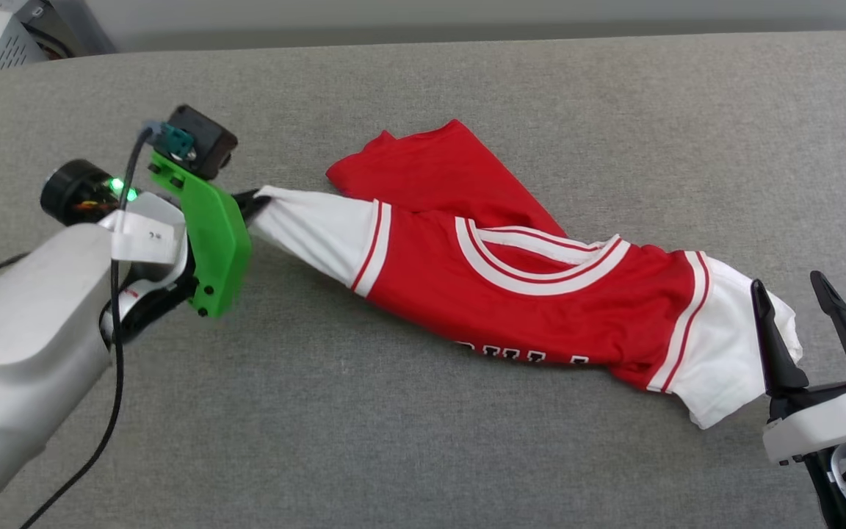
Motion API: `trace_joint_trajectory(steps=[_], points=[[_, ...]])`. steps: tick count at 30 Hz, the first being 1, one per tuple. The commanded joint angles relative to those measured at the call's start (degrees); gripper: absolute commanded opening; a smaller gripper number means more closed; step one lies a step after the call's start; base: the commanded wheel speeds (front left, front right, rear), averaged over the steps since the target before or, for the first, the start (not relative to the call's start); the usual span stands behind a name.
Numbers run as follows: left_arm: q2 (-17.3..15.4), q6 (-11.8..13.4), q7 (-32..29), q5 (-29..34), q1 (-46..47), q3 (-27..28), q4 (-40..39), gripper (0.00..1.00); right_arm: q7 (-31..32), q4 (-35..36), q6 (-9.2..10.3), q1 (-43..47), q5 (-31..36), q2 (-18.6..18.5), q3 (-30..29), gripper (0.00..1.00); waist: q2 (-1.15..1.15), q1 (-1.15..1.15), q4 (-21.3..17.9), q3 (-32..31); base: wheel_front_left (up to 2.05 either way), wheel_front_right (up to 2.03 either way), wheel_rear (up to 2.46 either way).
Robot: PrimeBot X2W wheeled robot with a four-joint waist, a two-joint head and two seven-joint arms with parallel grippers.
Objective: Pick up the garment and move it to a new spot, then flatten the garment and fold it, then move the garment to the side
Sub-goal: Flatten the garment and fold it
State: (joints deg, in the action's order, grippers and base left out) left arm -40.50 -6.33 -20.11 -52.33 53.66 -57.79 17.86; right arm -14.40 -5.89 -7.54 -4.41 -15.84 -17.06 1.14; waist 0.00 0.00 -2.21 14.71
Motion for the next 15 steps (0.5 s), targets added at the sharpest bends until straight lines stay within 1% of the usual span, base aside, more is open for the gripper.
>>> trace_joint_trajectory(steps=[1,4,8,11,12,15], points=[[-0.11,0.38,0.46,0.10,1.70,0.63,0.43,0.00,-0.49,0.40,0.05,-0.78,0.36,0.02,0.01,1.00,0.00,0.00,-1.05,1.24,0.00,0.00,0.00],[0.64,0.56,0.71,0.15,3.65,1.41,2.44,0.00,-0.53,0.86,0.05,-1.73,0.60,0.01,-0.22,1.00,0.00,0.00,-2.28,2.98,0.00,0.00,0.00],[2.34,1.07,1.95,0.38,5.97,2.39,7.91,0.00,-0.57,1.92,0.05,-3.15,1.08,0.55,-0.82,1.00,0.00,0.00,-4.21,5.69,0.00,0.00,0.00],[3.54,1.38,2.87,0.87,6.79,2.42,14.31,0.00,-0.58,2.95,0.05,-3.95,1.45,1.23,-1.14,1.00,0.00,0.00,-5.75,7.53,0.00,0.00,0.00],[4.73,1.35,3.00,0.31,6.07,2.18,21.20,0.00,-0.59,3.44,0.05,-4.15,1.72,1.77,-1.55,1.00,0.00,0.00,-6.76,8.48,0.00,0.00,0.00],[5.52,0.91,2.73,-0.02,4.76,1.38,26.48,0.00,-0.59,3.68,0.05,-4.10,1.94,2.05,-1.88,1.00,0.00,0.00,-7.26,8.75,0.00,0.00,0.00]])
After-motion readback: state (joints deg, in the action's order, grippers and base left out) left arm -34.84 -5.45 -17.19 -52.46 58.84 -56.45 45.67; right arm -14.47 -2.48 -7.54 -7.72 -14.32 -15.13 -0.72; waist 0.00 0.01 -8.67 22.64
